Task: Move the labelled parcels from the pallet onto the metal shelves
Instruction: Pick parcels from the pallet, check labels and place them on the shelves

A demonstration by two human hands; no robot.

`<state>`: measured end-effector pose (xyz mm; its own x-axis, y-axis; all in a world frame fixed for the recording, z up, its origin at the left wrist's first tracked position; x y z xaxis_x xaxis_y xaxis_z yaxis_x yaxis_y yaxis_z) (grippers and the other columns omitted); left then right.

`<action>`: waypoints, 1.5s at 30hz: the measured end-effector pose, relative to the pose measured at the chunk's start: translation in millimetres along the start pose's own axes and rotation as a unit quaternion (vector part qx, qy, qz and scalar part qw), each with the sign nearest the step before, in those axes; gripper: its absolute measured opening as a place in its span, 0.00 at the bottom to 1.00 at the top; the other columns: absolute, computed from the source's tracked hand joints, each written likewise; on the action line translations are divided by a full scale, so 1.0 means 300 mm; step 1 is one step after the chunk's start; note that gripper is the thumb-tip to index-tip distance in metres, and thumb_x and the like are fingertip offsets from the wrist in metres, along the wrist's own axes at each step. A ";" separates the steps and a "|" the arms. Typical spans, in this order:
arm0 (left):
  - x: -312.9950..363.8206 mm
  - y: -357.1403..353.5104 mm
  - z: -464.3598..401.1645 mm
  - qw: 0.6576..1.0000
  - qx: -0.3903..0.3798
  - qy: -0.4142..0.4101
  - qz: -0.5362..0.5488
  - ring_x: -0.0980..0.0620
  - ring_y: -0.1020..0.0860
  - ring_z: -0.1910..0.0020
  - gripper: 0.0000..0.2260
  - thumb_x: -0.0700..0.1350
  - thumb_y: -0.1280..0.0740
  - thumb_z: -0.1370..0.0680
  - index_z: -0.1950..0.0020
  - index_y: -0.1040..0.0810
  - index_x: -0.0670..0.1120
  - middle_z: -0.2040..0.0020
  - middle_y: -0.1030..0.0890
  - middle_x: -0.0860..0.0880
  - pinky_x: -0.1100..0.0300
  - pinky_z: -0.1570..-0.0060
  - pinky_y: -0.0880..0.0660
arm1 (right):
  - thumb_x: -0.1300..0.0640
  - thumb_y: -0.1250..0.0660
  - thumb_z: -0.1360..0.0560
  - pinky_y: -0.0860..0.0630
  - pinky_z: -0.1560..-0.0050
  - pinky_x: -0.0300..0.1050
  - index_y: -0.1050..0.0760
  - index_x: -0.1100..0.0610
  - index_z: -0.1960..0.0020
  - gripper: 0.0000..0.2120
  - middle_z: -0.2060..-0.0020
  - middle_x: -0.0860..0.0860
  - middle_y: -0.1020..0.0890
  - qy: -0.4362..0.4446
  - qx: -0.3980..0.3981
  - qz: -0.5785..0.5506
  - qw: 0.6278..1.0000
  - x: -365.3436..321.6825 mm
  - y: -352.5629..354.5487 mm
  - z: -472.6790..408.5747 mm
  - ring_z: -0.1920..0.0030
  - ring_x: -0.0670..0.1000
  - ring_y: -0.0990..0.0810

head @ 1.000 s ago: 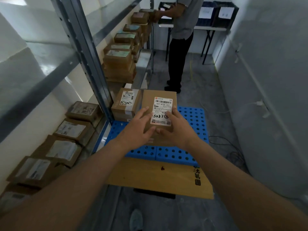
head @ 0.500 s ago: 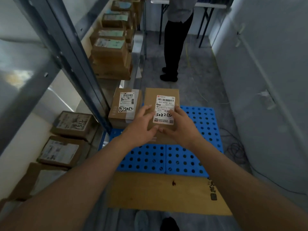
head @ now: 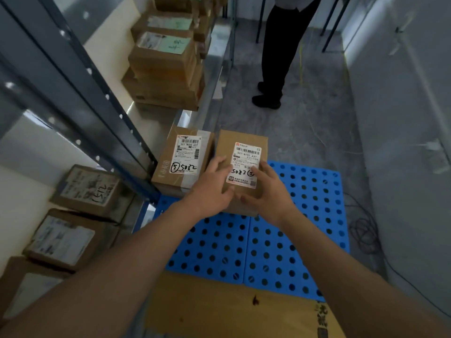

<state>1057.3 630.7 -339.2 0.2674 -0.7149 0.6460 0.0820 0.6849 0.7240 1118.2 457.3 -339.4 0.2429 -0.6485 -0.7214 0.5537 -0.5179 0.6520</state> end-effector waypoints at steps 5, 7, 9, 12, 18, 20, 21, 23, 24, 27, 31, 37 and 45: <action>-0.029 -0.021 -0.046 1.000 -0.006 0.021 -0.001 0.54 0.41 0.22 0.29 0.45 0.33 0.18 0.19 0.38 0.45 0.20 0.49 0.60 0.56 0.24 0.37 | 0.50 0.24 0.26 0.47 0.28 0.37 0.42 0.55 0.19 0.43 0.19 0.47 0.48 -0.014 -0.007 0.004 1.000 0.028 -0.033 -0.058 0.20 0.48 0.46; -0.040 -0.029 -0.055 1.000 -0.009 0.023 -0.001 0.53 0.41 0.22 0.29 0.45 0.33 0.19 0.19 0.38 0.44 0.19 0.49 0.59 0.54 0.24 0.36 | 0.52 0.24 0.26 0.47 0.28 0.35 0.41 0.56 0.20 0.42 0.19 0.47 0.47 -0.015 -0.006 -0.005 1.000 0.038 -0.044 -0.071 0.21 0.47 0.46; -0.046 -0.036 -0.063 1.000 -0.010 0.026 -0.001 0.52 0.42 0.21 0.29 0.44 0.33 0.19 0.19 0.38 0.44 0.19 0.50 0.59 0.51 0.25 0.33 | 0.52 0.24 0.27 0.48 0.28 0.37 0.41 0.55 0.20 0.42 0.19 0.47 0.47 -0.023 -0.003 -0.006 1.000 0.047 -0.050 -0.078 0.20 0.47 0.47; -0.047 -0.048 -0.070 0.999 -0.006 0.025 -0.032 0.50 0.47 0.19 0.28 0.45 0.34 0.18 0.19 0.38 0.45 0.17 0.50 0.53 0.50 0.21 0.40 | 0.51 0.23 0.27 0.49 0.26 0.40 0.42 0.55 0.19 0.43 0.18 0.46 0.49 -0.032 -0.001 0.002 0.999 0.063 -0.056 -0.092 0.20 0.48 0.49; -0.066 -0.062 -0.055 0.998 0.004 0.014 -0.066 0.43 0.48 0.18 0.25 0.45 0.36 0.17 0.20 0.35 0.44 0.18 0.46 0.47 0.44 0.21 0.42 | 0.50 0.23 0.28 0.48 0.23 0.42 0.41 0.54 0.19 0.43 0.19 0.44 0.49 -0.033 0.015 0.006 0.999 0.081 -0.082 -0.106 0.20 0.46 0.49; -0.078 -0.059 -0.042 0.997 0.006 -0.003 -0.079 0.45 0.47 0.18 0.24 0.44 0.36 0.17 0.21 0.35 0.43 0.18 0.45 0.46 0.47 0.21 0.41 | 0.50 0.23 0.28 0.46 0.21 0.45 0.41 0.54 0.19 0.44 0.19 0.43 0.50 -0.035 0.019 0.005 0.999 0.086 -0.099 -0.104 0.20 0.45 0.48; -0.083 -0.054 -0.035 0.996 0.010 -0.012 -0.086 0.46 0.46 0.18 0.24 0.44 0.36 0.17 0.21 0.34 0.42 0.18 0.45 0.46 0.49 0.21 0.40 | 0.50 0.23 0.28 0.46 0.22 0.45 0.42 0.54 0.19 0.44 0.19 0.43 0.50 -0.035 0.020 0.003 0.999 0.087 -0.107 -0.104 0.20 0.45 0.48; -0.095 -0.045 -0.023 0.994 0.025 -0.030 -0.104 0.48 0.44 0.19 0.24 0.43 0.36 0.18 0.22 0.33 0.41 0.18 0.43 0.46 0.51 0.23 0.36 | 0.51 0.23 0.27 0.46 0.22 0.43 0.43 0.54 0.19 0.44 0.19 0.43 0.51 -0.031 0.020 -0.001 0.999 0.084 -0.120 -0.106 0.20 0.46 0.48; -0.102 -0.040 -0.021 0.992 0.032 -0.035 -0.118 0.48 0.44 0.19 0.24 0.43 0.36 0.18 0.22 0.33 0.41 0.19 0.43 0.46 0.51 0.23 0.36 | 0.51 0.23 0.27 0.46 0.22 0.43 0.43 0.54 0.19 0.44 0.18 0.44 0.51 -0.030 0.019 -0.002 0.999 0.082 -0.126 -0.110 0.20 0.46 0.49; -0.120 -0.029 -0.020 0.983 0.037 -0.023 -0.180 0.45 0.49 0.18 0.26 0.45 0.35 0.18 0.21 0.35 0.42 0.18 0.44 0.43 0.47 0.20 0.45 | 0.53 0.23 0.26 0.47 0.21 0.46 0.44 0.55 0.18 0.44 0.18 0.45 0.54 -0.034 0.013 0.003 0.999 0.074 -0.140 -0.120 0.19 0.47 0.52; -0.141 -0.023 -0.020 0.976 0.018 0.022 -0.218 0.42 0.53 0.18 0.29 0.49 0.38 0.16 0.18 0.43 0.44 0.17 0.50 0.41 0.47 0.19 0.51 | 0.52 0.26 0.24 0.47 0.20 0.47 0.45 0.54 0.18 0.42 0.18 0.46 0.56 -0.034 0.002 0.014 0.999 0.065 -0.142 -0.120 0.19 0.49 0.53; -0.149 -0.024 -0.016 0.975 0.003 0.030 -0.218 0.42 0.53 0.17 0.30 0.49 0.40 0.15 0.17 0.47 0.42 0.17 0.52 0.41 0.48 0.19 0.50 | 0.50 0.32 0.20 0.43 0.21 0.55 0.47 0.51 0.18 0.37 0.18 0.49 0.58 -0.037 -0.008 0.101 0.994 0.056 -0.144 -0.141 0.19 0.54 0.51; -0.141 -0.006 -0.015 0.970 -0.015 0.028 -0.241 0.41 0.52 0.18 0.30 0.50 0.38 0.16 0.17 0.46 0.43 0.17 0.51 0.41 0.47 0.21 0.49 | 0.50 0.37 0.18 0.51 0.20 0.57 0.52 0.53 0.17 0.36 0.18 0.54 0.59 -0.049 -0.029 0.169 0.984 0.024 -0.141 -0.147 0.19 0.58 0.59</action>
<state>1050.2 660.3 -369.1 0.2432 -0.9447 0.2199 0.2391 0.2781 0.9303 1131.7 499.1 -382.3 0.3443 -0.8309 -0.4371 0.4991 -0.2323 0.8348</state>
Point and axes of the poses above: each hand's wrist, its own z-axis away from the middle knuckle, its own y-axis out of the back of the hand, x = y × z, the point moved 1 cm from there along -z, towards the middle knuckle
